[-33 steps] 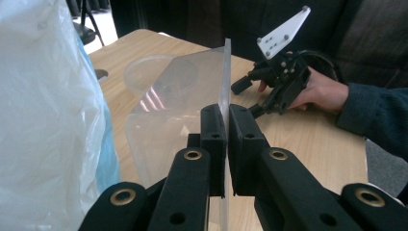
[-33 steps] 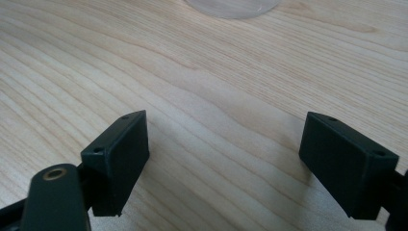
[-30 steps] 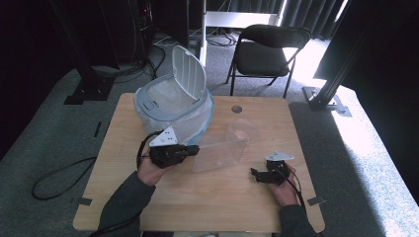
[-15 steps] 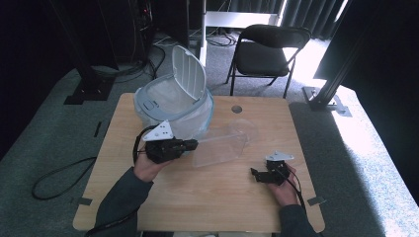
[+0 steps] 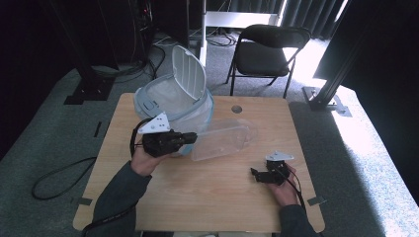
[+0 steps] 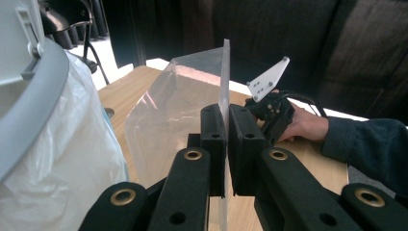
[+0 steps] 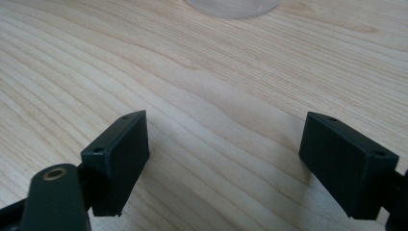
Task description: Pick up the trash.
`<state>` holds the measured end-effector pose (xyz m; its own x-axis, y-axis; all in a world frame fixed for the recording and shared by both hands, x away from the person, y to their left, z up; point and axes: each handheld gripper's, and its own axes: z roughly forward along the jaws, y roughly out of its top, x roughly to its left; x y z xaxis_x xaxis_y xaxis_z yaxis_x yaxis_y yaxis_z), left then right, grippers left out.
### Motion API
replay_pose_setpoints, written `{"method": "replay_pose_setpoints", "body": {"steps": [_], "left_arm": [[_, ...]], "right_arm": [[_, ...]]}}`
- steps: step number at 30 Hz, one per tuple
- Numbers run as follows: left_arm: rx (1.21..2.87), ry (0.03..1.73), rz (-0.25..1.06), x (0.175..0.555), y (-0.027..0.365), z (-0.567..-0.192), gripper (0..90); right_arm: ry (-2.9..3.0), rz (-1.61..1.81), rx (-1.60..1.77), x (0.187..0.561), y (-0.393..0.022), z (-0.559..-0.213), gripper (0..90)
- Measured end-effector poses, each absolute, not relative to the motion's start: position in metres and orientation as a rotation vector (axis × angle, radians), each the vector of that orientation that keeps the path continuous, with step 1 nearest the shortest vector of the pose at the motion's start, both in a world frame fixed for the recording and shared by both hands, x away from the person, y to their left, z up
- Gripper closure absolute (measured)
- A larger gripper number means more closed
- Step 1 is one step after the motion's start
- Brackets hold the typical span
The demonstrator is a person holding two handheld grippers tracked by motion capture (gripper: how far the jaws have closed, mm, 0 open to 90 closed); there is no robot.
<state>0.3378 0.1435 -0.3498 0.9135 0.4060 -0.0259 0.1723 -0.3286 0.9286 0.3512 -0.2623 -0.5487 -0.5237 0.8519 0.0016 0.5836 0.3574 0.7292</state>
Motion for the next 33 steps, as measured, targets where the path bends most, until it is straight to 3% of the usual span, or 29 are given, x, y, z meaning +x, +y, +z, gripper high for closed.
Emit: {"method": "replay_pose_setpoints", "body": {"steps": [33], "left_arm": [[1.843,0.404,0.319,0.338,0.166,-0.296,86.5]], "right_arm": [[2.248,0.973,1.257,0.351,-0.262,-0.549,16.7]]}}
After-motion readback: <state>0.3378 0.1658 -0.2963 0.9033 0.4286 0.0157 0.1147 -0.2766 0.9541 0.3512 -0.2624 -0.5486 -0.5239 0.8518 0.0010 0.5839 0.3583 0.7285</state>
